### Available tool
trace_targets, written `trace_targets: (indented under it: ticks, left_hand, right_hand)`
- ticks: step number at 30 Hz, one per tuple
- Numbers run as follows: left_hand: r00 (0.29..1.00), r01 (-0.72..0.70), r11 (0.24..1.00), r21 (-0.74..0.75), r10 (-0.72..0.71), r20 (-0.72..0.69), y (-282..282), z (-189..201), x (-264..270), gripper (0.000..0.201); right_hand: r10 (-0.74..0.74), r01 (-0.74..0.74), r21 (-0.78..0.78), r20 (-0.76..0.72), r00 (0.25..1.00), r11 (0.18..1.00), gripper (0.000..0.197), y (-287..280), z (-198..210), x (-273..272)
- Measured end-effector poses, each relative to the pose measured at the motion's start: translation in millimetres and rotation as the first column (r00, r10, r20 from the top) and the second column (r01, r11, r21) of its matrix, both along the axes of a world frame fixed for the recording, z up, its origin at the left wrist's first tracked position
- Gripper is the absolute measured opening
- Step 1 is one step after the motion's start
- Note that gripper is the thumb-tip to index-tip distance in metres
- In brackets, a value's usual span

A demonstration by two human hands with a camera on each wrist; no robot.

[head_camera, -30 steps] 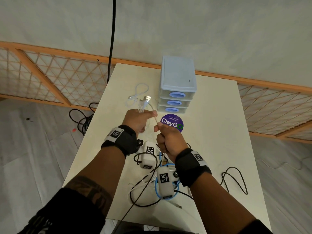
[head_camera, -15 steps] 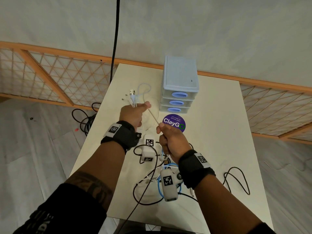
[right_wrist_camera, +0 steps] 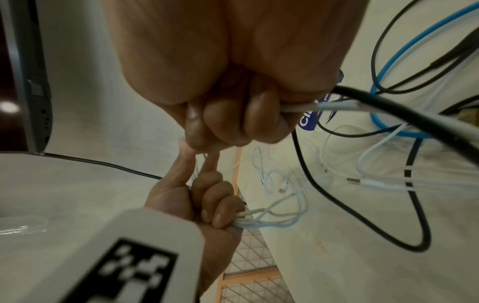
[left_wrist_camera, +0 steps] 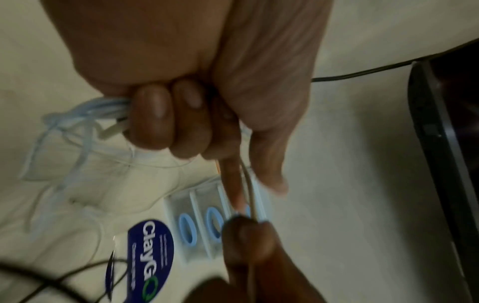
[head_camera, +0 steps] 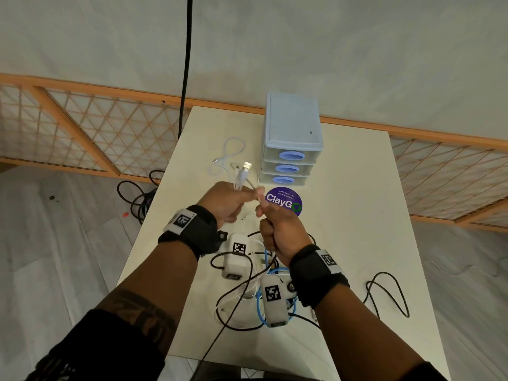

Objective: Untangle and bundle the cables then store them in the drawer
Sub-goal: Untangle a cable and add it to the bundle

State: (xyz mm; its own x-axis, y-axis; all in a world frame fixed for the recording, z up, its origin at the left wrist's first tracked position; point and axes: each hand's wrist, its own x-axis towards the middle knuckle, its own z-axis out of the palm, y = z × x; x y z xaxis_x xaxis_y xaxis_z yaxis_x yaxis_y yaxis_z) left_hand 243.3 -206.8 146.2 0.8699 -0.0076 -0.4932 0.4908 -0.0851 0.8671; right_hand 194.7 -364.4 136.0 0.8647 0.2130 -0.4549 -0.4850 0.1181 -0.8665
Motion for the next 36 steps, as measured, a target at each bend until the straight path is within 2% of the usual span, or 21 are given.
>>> trace_targets:
  ticks: [1, 2, 4, 6, 7, 8, 10, 12, 13, 16, 18, 20, 22, 23, 25, 27, 28, 30, 33, 36]
  left_hand:
    - [0.999, 0.03, 0.999, 0.013, -0.03, 0.009, -4, 1, -3, 0.035]
    - [0.999, -0.002, 1.0, 0.031, 0.001, 0.035, -6, 1, -3, 0.032]
    - [0.98, -0.184, 0.98, 0.072, 0.177, 0.094, -7, -1, 4, 0.025]
    - [0.922, -0.38, 0.921, 0.083, 0.37, 0.112, -1, -3, 14, 0.021]
    - [0.909, -0.411, 0.909, 0.065, 0.404, 0.097, 4, -3, 16, 0.025]
    - [0.926, -0.374, 0.927, 0.035, 0.371, 0.071, 8, -3, 17, 0.031]
    - [0.987, -0.157, 0.988, 0.001, 0.157, 0.012, 9, -2, 11, 0.048]
    - [1.0, 0.008, 1.0, 0.004, -0.008, 0.001, 2, 0, 2, 0.046]
    - [1.0, -0.005, 1.0, 0.012, 0.005, 0.027, -1, 1, 0, 0.04]
    - [0.956, -0.284, 0.957, 0.055, 0.279, 0.091, -4, -4, 10, 0.027]
    - [0.929, -0.366, 0.931, 0.021, 0.363, 0.077, -2, -6, 14, 0.025]
    - [0.967, -0.251, 0.967, -0.026, 0.252, 0.033, -2, -4, 11, 0.028]
    - [0.99, -0.134, 0.991, -0.01, 0.134, 0.045, -7, -4, 5, 0.03]
    - [0.987, -0.144, 0.989, 0.013, 0.143, 0.07, -8, -4, 5, 0.029]
    - [0.974, -0.208, 0.976, 0.06, 0.2, 0.109, -5, -5, 8, 0.027]
    - [0.978, -0.183, 0.979, 0.093, 0.171, 0.12, -1, -4, 11, 0.033]
    - [0.983, -0.157, 0.98, 0.118, 0.144, 0.118, 1, -3, 12, 0.04]
    - [0.98, -0.171, 0.966, 0.193, 0.148, 0.131, 5, -1, 12, 0.049]
    - [0.926, -0.365, 0.882, 0.299, 0.31, 0.215, 15, -7, 14, 0.051]
    - [0.827, -0.551, 0.811, 0.196, 0.501, 0.254, 27, -12, 15, 0.048]
  right_hand:
    - [-0.004, 0.004, -0.002, -0.001, 1.0, 1.0, 0.034, 1, 0, 1]
    - [-0.008, 0.008, 0.004, -0.005, 1.0, 1.0, 0.032, 2, 0, 2]
    - [0.001, 0.0, 0.024, -0.012, 1.0, 1.0, 0.029, 2, 0, 2]
    - [0.023, -0.023, 0.028, -0.008, 1.0, 0.999, 0.03, 1, -1, 0]
    - [0.029, -0.029, 0.021, 0.001, 1.0, 0.999, 0.031, 0, -2, -1]
    - [0.027, -0.027, 0.014, 0.012, 1.0, 1.0, 0.032, 0, -4, -3]
    - [0.002, -0.002, 0.013, 0.032, 0.999, 1.0, 0.032, 0, -7, -4]
    - [-0.016, 0.015, 0.01, 0.038, 0.999, 1.0, 0.033, 1, -8, -3]
    - [-0.016, 0.016, 0.008, 0.034, 0.999, 1.0, 0.033, 1, -8, -3]
    - [-0.004, 0.004, 0.023, 0.028, 1.0, 1.0, 0.032, 0, -5, -3]
    - [0.0, -0.001, 0.031, 0.025, 1.0, 1.0, 0.031, -2, -4, -2]
    - [-0.002, 0.0, 0.047, 0.025, 1.0, 0.999, 0.031, -2, -3, 0]
    - [0.004, -0.005, 0.038, 0.039, 0.999, 0.999, 0.031, -1, -3, 3]
    - [0.018, -0.018, 0.003, 0.074, 0.997, 1.0, 0.031, 0, -3, 4]
    - [0.098, -0.053, -0.22, 0.2, 0.975, 0.974, 0.03, 2, -9, 7]
    - [0.194, -0.03, -0.461, 0.312, 0.93, 0.887, 0.028, 1, -20, 12]
    - [0.215, -0.015, -0.513, 0.333, 0.918, 0.859, 0.026, 0, -24, 15]
    - [0.181, 0.014, -0.525, 0.32, 0.93, 0.851, 0.023, -2, -30, 22]
    - [0.065, 0.099, -0.548, 0.273, 0.96, 0.831, 0.024, 0, -34, 33]
    - [-0.028, 0.127, -0.537, 0.189, 0.982, 0.834, 0.026, 5, -42, 49]
